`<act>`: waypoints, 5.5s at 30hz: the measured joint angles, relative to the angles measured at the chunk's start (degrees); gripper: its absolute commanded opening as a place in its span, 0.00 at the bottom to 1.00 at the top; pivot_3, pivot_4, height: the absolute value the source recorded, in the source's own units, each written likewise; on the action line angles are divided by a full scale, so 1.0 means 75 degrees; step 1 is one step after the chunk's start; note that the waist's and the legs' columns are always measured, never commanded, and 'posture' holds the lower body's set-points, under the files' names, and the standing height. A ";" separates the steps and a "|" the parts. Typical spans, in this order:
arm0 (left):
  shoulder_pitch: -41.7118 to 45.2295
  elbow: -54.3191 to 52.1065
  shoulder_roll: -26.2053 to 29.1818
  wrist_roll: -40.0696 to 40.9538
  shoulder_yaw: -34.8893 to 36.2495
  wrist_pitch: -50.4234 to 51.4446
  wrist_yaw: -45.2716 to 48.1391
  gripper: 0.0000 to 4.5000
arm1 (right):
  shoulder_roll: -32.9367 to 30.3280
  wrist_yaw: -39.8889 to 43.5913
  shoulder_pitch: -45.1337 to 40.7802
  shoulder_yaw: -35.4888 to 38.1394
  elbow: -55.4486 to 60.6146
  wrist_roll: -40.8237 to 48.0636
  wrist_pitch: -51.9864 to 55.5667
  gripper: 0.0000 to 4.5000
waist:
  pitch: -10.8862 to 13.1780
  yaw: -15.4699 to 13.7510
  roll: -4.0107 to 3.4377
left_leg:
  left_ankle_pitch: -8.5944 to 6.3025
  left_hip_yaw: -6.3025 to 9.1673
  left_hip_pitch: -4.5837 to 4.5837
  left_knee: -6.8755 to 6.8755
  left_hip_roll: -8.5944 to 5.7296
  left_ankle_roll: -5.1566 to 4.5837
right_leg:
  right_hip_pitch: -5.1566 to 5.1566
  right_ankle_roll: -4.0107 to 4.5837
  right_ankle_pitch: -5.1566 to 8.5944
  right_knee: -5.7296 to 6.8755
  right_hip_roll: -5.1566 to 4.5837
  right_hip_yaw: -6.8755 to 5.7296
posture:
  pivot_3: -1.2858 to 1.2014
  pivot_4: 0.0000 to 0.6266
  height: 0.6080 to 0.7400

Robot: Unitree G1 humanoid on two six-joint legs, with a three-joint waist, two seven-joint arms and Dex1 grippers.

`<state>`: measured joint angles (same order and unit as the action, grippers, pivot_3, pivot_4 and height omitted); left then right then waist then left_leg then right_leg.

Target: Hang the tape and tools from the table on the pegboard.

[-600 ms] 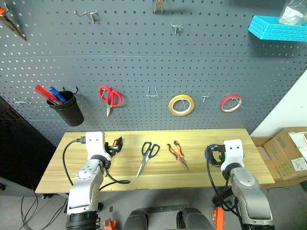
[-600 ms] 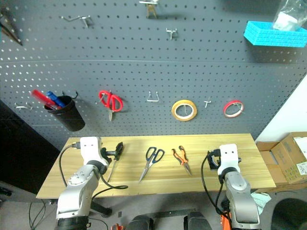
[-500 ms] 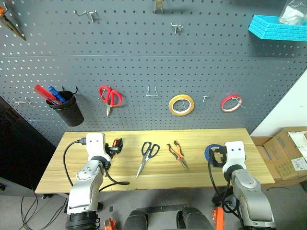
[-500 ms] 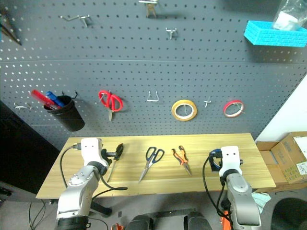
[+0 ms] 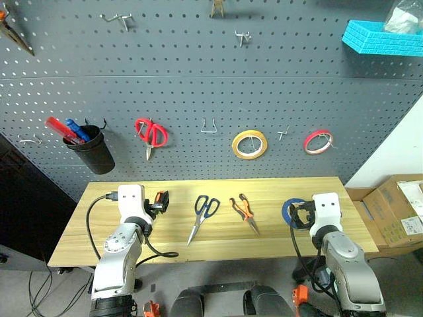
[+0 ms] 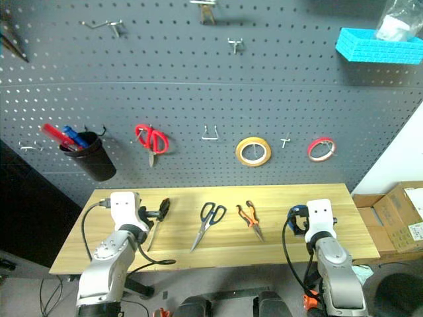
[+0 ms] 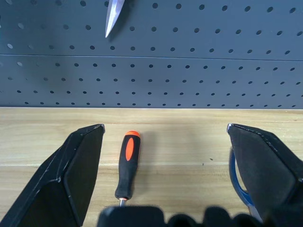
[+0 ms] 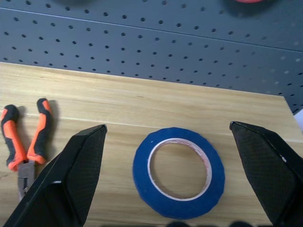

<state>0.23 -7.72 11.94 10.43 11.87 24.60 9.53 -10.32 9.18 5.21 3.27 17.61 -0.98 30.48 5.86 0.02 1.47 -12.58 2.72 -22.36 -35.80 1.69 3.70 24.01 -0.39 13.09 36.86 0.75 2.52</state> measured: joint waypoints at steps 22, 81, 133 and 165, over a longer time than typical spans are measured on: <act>0.2715 0.0525 -0.0400 0.2447 -0.3501 0.3835 0.3777 0.99 | -0.2130 0.3022 -0.2357 -0.0443 -0.3573 0.0898 0.0362 1.00 | 0.0849 0.0182 0.0000 | -0.0046 0.0016 -0.0068 -0.0027 0.0001 -0.0121 | 0.0019 -0.0068 0.0041 0.0029 0.0025 0.0010 | 0.53 0.45 1.00; 0.3603 0.0589 -0.0578 0.3690 -0.1820 0.3332 0.3664 1.00 | -0.2754 0.0987 -0.4453 -0.1801 -0.3468 -0.2665 -0.5714 0.12 | 0.0493 0.0282 0.0041 | -0.0026 0.0021 -0.0061 -0.0137 -0.0030 -0.0023 | -0.0047 -0.0137 -0.0021 0.0023 0.0003 0.0025 | 0.52 0.07 1.00; 0.2066 -0.0537 -0.0051 0.3790 -0.1870 0.3397 0.3446 1.00 | -0.1744 0.2831 -0.1771 -0.1341 -0.1092 -0.0232 -0.1053 1.00 | 0.0419 0.0274 -0.0017 | -0.0022 0.0017 0.0000 -0.0136 -0.0009 -0.0034 | -0.0076 -0.0110 -0.0013 0.0067 0.0017 0.0038 | 0.53 0.25 1.00; -0.1233 -0.2354 0.0189 0.2277 -0.2335 0.2683 0.1459 1.00 | 0.0720 0.1236 -0.5427 -0.1857 -0.5943 -0.0301 0.2200 1.00 | 0.1279 0.0016 -0.0015 | -0.0061 0.0028 -0.0067 -0.0087 -0.0004 -0.0129 | 0.0026 -0.0044 0.0116 0.0133 -0.0004 0.0014 | 0.58 0.51 1.00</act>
<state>-9.02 -25.38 13.36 27.51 -5.64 44.72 20.47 -4.92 18.44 -35.49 -10.66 -26.96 -3.24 46.98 15.45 0.14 1.36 -13.03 2.92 -22.87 -36.46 1.66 2.73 24.20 -0.71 13.96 37.86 0.72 2.62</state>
